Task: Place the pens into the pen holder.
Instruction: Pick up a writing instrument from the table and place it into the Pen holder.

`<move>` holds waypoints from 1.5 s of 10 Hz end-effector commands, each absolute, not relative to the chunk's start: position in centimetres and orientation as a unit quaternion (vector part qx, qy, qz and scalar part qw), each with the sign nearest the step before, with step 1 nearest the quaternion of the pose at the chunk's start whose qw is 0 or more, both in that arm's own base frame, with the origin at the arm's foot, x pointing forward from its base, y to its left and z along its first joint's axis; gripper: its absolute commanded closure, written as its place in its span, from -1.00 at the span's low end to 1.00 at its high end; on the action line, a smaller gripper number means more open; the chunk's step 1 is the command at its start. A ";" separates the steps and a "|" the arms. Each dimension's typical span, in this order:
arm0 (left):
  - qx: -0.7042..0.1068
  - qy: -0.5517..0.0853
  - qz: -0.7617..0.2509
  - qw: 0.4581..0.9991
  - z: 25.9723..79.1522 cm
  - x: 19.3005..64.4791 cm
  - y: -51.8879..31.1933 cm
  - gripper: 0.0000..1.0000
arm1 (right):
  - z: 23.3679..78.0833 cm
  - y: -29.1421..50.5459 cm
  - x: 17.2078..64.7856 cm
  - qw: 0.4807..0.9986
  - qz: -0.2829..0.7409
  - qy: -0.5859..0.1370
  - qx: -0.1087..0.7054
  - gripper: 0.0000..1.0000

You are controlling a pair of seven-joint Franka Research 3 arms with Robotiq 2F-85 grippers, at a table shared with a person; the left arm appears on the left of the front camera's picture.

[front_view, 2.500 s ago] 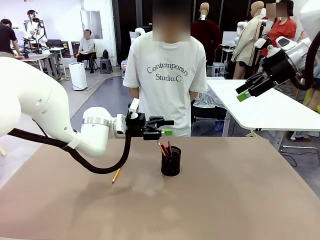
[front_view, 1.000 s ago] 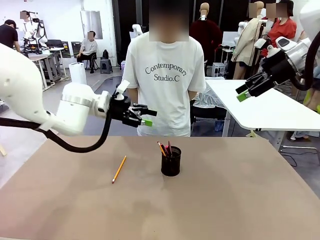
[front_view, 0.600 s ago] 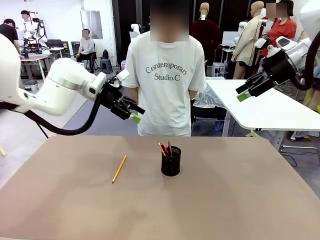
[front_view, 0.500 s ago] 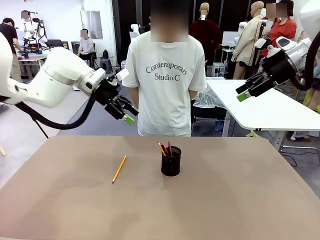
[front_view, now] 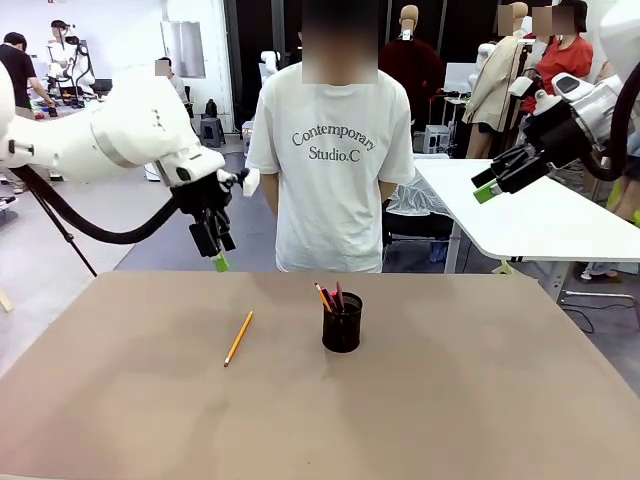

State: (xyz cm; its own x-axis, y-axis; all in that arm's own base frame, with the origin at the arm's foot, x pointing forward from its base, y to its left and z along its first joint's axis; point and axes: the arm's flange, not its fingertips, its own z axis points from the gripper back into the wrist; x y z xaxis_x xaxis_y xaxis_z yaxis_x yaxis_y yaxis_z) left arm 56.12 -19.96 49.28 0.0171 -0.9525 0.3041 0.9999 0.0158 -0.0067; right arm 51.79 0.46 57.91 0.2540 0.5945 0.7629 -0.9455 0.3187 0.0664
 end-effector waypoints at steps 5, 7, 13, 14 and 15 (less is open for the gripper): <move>-0.060 -0.110 -0.677 0.725 47.0 56.7 -20.4 -1.00 | 58.0 0.6 51.7 0.744 0.518 -0.325 0.270 -1.00; -0.060 -0.110 -0.677 0.725 47.0 56.7 -20.4 -1.00 | 58.0 0.6 51.7 0.744 0.518 -0.325 0.270 -1.00; -0.026 -0.108 -0.630 0.769 45.8 56.5 -21.3 -1.00 | 58.0 0.6 51.7 0.744 0.518 -0.325 0.270 -1.00; 0.015 -0.110 -0.587 0.802 44.6 56.7 -21.9 -1.00 | 58.0 0.6 51.7 0.744 0.518 -0.325 0.270 -1.00; 0.047 -0.117 -0.546 0.828 43.8 56.7 -22.3 -1.00 | 58.0 0.6 51.7 0.744 0.518 -0.325 0.270 -1.00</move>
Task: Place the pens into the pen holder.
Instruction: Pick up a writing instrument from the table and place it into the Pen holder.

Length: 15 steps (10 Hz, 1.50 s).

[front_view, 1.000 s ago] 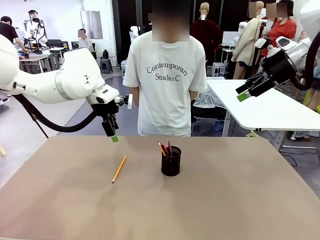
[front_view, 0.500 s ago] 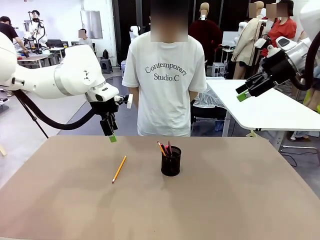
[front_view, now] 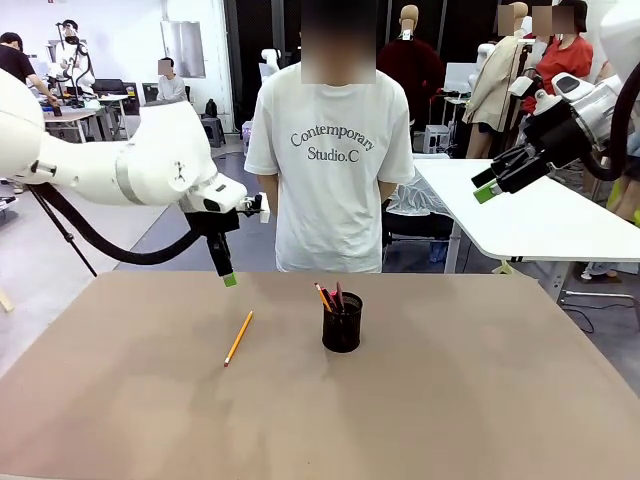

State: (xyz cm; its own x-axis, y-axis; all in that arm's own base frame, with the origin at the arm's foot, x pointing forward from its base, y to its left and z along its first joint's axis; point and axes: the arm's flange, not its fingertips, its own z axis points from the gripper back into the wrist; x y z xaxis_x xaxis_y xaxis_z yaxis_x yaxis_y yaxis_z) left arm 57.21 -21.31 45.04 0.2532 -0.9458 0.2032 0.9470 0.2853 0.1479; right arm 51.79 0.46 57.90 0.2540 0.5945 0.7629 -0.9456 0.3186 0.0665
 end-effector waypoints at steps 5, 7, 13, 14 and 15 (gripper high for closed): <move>0.122 -0.129 -0.378 0.908 40.4 58.2 -20.7 -1.00 | 58.0 0.6 51.7 0.744 0.518 -0.325 0.270 -1.00; 0.040 -0.140 -0.348 0.926 39.6 58.3 -20.3 -1.00 | 58.0 0.6 51.7 0.744 0.518 -0.325 0.270 -1.00; 0.062 -0.094 -0.345 0.932 38.3 58.6 -22.0 -1.00 | 58.0 0.6 51.7 0.744 0.518 -0.325 0.270 -1.00; 0.056 -0.072 -0.313 0.945 37.8 58.8 -23.1 -1.00 | 58.0 0.6 51.7 0.744 0.518 -0.325 0.270 -1.00; 0.077 -0.065 -0.281 0.954 37.4 59.3 -23.4 -1.00 | 58.0 0.6 51.7 0.744 0.518 -0.325 0.270 -1.00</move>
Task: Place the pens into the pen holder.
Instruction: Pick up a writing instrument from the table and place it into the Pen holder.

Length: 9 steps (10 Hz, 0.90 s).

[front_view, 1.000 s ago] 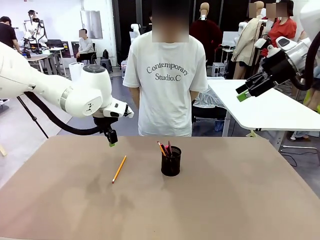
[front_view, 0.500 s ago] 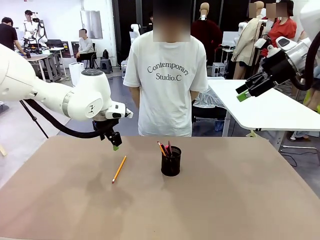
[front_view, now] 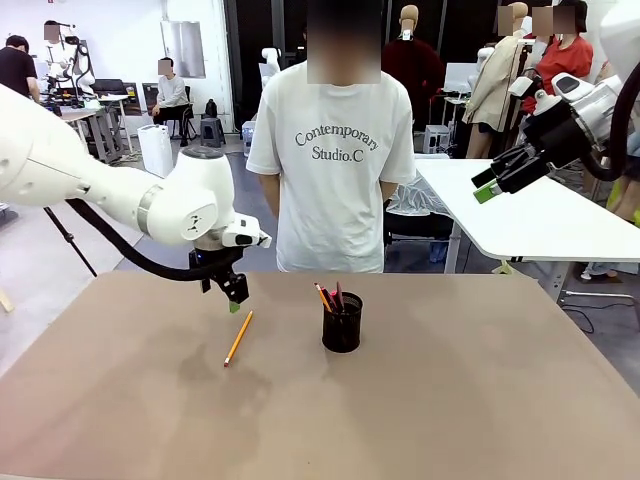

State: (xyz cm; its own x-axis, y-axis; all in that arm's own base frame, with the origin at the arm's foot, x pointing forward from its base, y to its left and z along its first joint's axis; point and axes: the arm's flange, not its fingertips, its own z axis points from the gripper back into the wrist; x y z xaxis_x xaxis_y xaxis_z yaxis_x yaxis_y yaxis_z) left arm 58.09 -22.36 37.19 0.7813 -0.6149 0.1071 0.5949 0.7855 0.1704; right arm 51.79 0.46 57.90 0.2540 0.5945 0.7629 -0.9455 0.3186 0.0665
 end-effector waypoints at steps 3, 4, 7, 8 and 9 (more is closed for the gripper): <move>0.103 -0.077 -0.220 0.967 35.6 59.7 -23.4 -1.00 | 58.0 0.6 51.7 0.744 0.518 -0.325 0.270 -1.00; 0.064 -0.071 -0.225 0.970 34.7 59.9 -23.0 -1.00 | 58.0 0.6 51.7 0.744 0.518 -0.325 0.270 -1.00; 0.014 -0.069 -0.201 0.977 33.1 60.1 -22.3 -1.00 | 58.0 0.6 51.7 0.744 0.518 -0.325 0.270 -1.00; 0.003 -0.065 -0.201 0.977 32.7 60.3 -22.1 -1.00 | 58.0 0.6 51.7 0.744 0.518 -0.325 0.270 -1.00; 0.001 -0.063 -0.204 0.977 32.2 60.4 -22.2 -1.00 | 58.0 0.6 51.7 0.744 0.518 -0.325 0.270 -1.00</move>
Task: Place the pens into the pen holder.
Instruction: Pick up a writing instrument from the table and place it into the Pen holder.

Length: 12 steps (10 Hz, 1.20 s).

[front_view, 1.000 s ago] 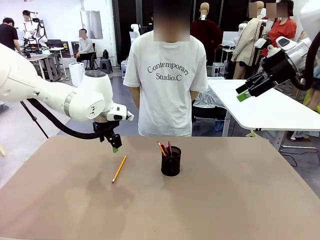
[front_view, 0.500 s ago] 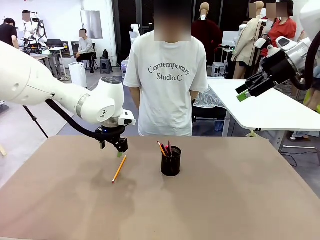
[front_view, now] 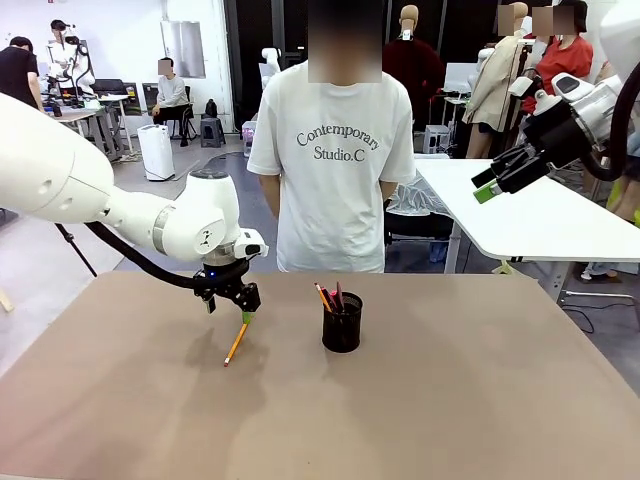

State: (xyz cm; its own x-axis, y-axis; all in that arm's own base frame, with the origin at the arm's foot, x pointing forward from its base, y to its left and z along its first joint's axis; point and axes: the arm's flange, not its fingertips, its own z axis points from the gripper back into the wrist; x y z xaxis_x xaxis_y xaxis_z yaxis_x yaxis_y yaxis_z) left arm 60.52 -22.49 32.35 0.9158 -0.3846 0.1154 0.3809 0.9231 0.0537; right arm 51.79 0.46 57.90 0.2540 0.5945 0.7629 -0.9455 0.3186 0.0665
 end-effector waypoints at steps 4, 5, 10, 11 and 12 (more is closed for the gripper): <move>0.000 -0.062 -0.212 0.975 31.5 60.0 -23.8 -1.00 | 58.0 0.6 51.7 0.744 0.518 -0.325 0.270 -1.00; -0.004 -0.059 -0.209 0.976 31.3 60.0 -24.3 -1.00 | 58.0 0.6 51.7 0.744 0.518 -0.325 0.270 -1.00; 0.002 -0.060 -0.195 0.979 29.8 61.0 -25.3 -1.00 | 58.0 0.6 51.7 0.744 0.518 -0.325 0.270 -1.00; 0.000 -0.057 -0.199 0.978 29.8 61.1 -25.5 -1.00 | 58.0 0.6 51.7 0.744 0.518 -0.325 0.270 -1.00; 0.007 -0.053 -0.208 0.977 29.8 60.4 -25.0 -1.00 | 58.0 0.6 51.7 0.744 0.518 -0.325 0.270 -1.00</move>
